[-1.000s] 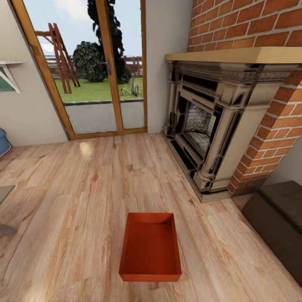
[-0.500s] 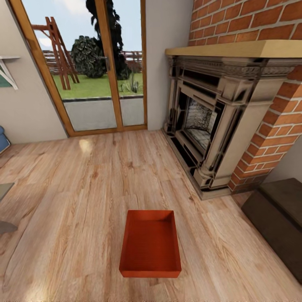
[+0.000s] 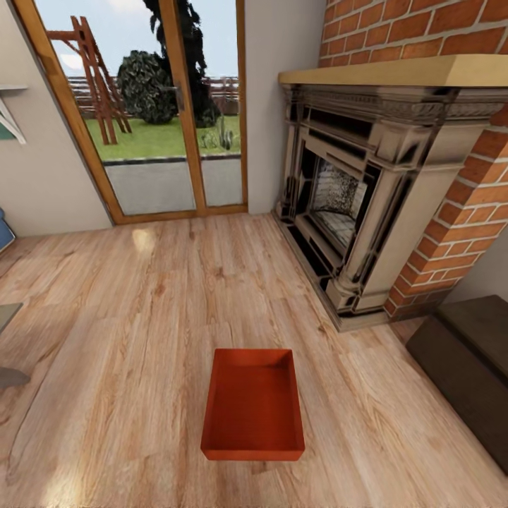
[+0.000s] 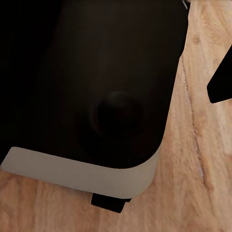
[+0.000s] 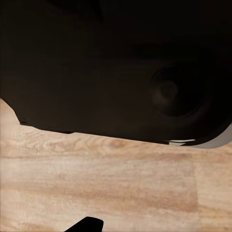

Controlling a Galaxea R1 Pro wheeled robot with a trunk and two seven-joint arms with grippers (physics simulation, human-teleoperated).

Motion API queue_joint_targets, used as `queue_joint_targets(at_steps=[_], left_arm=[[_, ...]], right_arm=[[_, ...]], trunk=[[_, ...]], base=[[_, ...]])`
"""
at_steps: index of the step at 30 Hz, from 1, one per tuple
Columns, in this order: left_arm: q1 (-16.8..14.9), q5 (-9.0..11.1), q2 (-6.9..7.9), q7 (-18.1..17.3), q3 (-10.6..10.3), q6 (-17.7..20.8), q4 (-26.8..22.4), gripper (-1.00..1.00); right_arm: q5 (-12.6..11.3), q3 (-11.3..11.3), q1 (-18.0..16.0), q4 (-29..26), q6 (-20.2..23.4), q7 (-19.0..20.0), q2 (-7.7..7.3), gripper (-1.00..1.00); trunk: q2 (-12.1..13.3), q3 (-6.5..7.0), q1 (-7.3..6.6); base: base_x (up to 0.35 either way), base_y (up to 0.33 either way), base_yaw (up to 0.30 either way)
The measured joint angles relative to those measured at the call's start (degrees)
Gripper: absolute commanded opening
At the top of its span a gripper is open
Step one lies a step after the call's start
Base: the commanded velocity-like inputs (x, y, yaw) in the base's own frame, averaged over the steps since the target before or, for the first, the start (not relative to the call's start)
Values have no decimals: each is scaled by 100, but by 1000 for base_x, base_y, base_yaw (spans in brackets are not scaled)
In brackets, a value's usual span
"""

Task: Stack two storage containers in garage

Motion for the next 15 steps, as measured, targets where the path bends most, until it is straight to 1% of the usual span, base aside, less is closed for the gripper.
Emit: queue_joint_targets(at_steps=[15], left_arm=[[0,0,0,0,0,0,0,100]], right_arm=[[0,0,0,0,0,0,0,100]], trunk=[[0,-138,0]], base=[[0,0,0]])
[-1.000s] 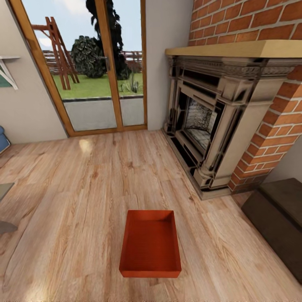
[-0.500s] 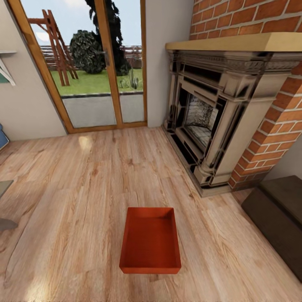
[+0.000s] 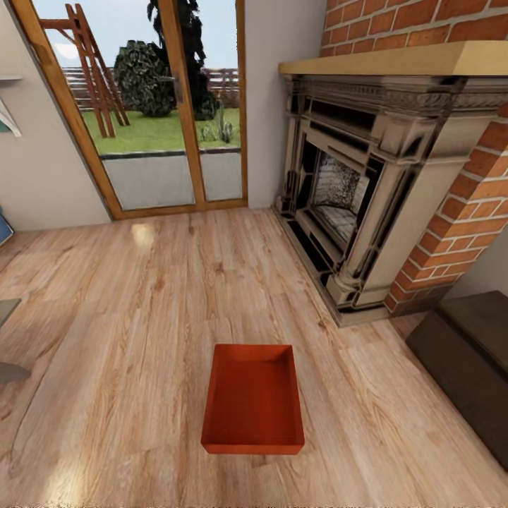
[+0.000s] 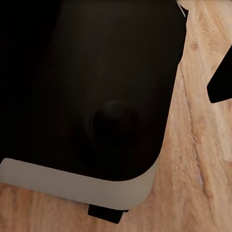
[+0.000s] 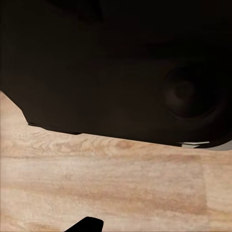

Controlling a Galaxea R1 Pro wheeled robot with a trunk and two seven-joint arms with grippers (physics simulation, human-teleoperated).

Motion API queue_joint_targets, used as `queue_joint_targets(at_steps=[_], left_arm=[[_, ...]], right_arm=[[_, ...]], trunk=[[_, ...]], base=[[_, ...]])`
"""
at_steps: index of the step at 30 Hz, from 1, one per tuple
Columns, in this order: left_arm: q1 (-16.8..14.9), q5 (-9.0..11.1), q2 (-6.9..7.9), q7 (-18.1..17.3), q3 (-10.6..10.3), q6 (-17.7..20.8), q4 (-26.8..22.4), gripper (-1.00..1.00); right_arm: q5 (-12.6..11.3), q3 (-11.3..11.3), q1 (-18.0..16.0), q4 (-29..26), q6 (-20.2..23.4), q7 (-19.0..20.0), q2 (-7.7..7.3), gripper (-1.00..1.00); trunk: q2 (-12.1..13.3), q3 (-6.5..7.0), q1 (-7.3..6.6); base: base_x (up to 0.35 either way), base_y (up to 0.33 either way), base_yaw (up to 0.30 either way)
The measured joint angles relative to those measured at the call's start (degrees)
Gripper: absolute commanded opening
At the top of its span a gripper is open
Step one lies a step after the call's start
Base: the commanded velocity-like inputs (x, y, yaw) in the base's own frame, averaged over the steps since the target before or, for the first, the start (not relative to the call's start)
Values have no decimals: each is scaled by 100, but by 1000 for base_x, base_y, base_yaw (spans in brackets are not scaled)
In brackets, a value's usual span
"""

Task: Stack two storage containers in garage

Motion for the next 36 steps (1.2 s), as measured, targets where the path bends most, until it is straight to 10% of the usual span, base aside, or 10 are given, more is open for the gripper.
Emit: queue_joint_targets(at_steps=[36], left_arm=[[0,0,0,0,0,0,0,100]], right_arm=[[0,0,0,0,0,0,0,100]], trunk=[[0,-331,0]], base=[[0,0,0]])
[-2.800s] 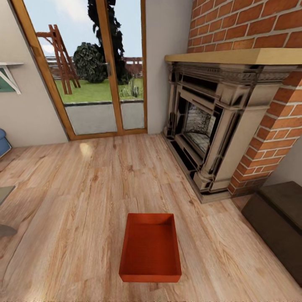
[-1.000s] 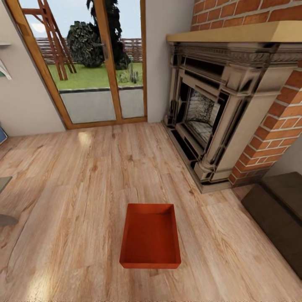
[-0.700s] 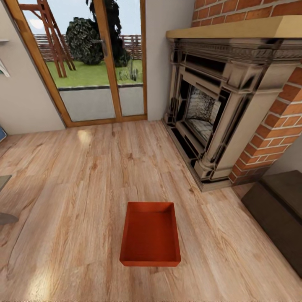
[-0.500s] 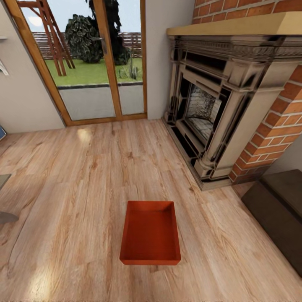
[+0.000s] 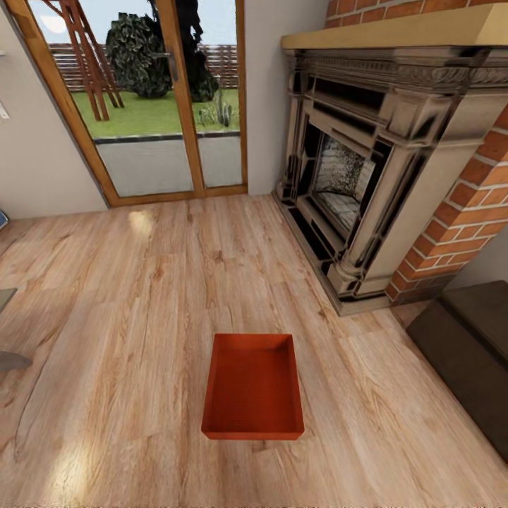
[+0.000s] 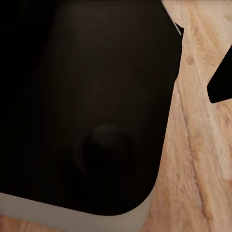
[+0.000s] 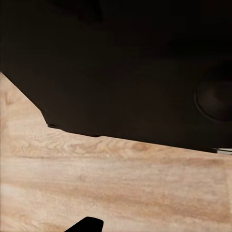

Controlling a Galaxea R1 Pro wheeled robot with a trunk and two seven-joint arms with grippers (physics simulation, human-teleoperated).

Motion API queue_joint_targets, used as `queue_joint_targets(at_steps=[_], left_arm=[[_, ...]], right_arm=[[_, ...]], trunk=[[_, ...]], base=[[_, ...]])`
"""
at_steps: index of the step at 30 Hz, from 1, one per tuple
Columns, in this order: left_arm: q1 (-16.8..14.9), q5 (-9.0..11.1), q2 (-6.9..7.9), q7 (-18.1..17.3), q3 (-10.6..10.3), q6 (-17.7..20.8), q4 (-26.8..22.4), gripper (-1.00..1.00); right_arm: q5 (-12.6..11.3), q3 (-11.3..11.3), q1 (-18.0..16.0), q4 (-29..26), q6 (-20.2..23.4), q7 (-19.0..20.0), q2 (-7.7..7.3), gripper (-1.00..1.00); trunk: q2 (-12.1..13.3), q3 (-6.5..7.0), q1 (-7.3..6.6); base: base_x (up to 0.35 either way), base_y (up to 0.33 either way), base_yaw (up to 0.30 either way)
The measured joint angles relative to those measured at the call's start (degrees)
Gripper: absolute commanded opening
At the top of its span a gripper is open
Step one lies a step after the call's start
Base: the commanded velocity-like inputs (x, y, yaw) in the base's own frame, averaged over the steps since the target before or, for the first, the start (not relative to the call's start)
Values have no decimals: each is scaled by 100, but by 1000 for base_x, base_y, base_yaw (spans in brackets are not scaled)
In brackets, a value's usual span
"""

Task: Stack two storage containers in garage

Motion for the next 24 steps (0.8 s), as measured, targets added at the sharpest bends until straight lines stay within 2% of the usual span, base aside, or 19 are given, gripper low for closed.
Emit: queue_joint_targets(at_steps=[20,24], left_arm=[[0,0,0,0,0,0,0,100],[0,0,0,0,0,0,0,100]], right_arm=[[0,0,0,0,0,0,0,100],[0,0,0,0,0,0,0,100]], trunk=[[0,-182,0],[0,-186,0]], base=[[0,0,0],[0,0,0]])
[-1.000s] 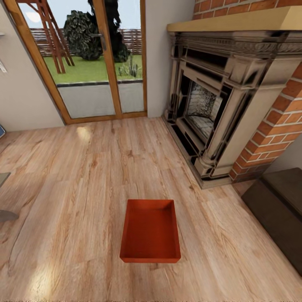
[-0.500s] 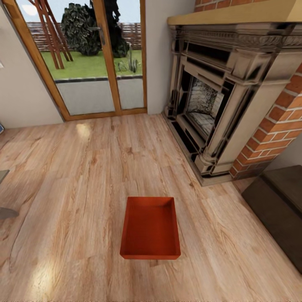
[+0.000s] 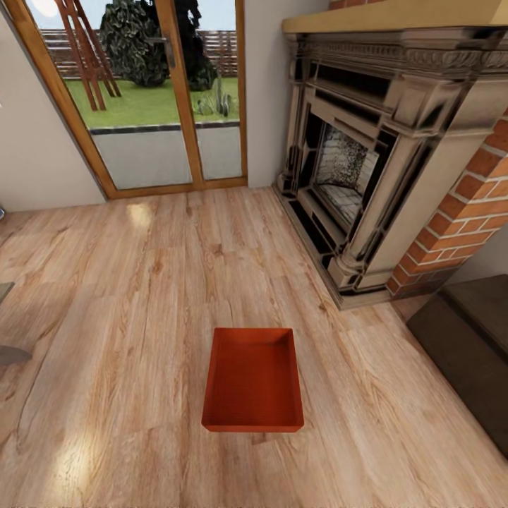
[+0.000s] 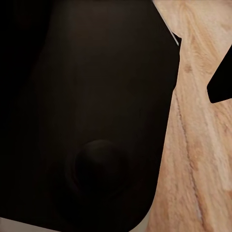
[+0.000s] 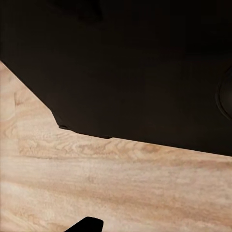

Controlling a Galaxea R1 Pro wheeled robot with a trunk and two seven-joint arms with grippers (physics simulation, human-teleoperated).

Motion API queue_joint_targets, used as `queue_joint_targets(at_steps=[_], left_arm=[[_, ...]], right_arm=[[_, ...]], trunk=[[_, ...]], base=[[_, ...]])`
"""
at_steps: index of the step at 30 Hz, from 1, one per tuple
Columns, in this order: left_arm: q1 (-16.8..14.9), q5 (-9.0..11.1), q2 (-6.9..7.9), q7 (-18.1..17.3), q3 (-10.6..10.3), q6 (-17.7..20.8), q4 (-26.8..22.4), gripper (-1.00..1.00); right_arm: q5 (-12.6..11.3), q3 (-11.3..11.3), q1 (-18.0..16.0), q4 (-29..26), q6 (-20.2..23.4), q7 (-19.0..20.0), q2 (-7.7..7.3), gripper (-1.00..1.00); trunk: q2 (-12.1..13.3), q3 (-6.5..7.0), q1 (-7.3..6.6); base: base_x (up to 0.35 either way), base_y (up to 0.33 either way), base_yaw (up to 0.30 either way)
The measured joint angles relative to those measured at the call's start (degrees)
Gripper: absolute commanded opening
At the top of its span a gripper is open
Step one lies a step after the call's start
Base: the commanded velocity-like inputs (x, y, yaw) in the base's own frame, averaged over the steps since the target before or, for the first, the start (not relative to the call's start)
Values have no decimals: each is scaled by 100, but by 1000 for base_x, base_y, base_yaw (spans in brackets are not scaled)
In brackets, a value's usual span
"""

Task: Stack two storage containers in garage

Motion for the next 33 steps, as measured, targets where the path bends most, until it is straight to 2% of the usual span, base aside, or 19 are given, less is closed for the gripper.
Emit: queue_joint_targets(at_steps=[10,13,18,33], left_arm=[[0,0,0,0,0,0,0,100],[74,82,-17,13,98,15,17,100],[131,91,-18,16,105,10,16,100],[175,52,18,72,100,27,-29,100]], right_arm=[[0,0,0,0,0,0,0,100],[-42,57,12,0,20,0,13,100],[-30,61,-4,0,37,-3,21,100],[25,80,-12,-38,44,-8,5,100]], trunk=[[0,0,0],[0,0,0],[0,0,0],[0,0,0]], base=[[0,0,0],[0,0,0],[0,0,0],[0,0,0]])
